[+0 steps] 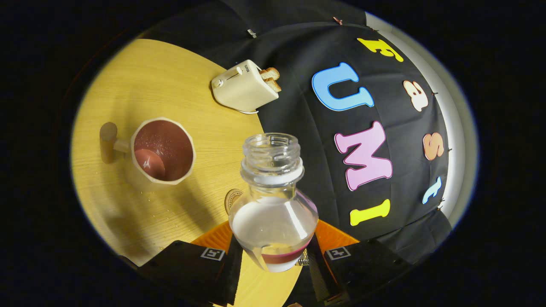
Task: Take the bottle from table, then pour the juice into the cup, finally place the bottle on the coaster
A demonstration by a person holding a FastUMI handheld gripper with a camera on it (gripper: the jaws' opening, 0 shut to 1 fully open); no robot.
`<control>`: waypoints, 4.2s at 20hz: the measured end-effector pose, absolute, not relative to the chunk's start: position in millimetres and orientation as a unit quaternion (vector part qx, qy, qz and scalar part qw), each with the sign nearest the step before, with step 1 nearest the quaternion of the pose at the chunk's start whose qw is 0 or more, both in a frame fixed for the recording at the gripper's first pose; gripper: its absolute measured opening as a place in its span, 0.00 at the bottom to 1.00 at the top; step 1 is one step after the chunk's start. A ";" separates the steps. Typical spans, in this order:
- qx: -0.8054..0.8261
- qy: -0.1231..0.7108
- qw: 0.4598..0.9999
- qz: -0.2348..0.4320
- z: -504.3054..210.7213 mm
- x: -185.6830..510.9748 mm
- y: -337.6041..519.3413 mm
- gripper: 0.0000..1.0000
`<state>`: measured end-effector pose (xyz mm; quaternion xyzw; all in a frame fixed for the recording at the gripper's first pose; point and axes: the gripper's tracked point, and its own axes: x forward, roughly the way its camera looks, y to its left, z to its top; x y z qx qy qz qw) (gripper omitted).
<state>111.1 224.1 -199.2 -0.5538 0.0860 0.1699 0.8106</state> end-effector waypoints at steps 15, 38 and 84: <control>-0.703 -0.017 0.683 0.198 -221.3 126.9 257.8 0.70; -0.791 -0.109 0.563 0.214 -212.6 158.0 276.2 0.70; -0.854 -0.256 0.403 0.208 -159.7 157.0 317.7 0.70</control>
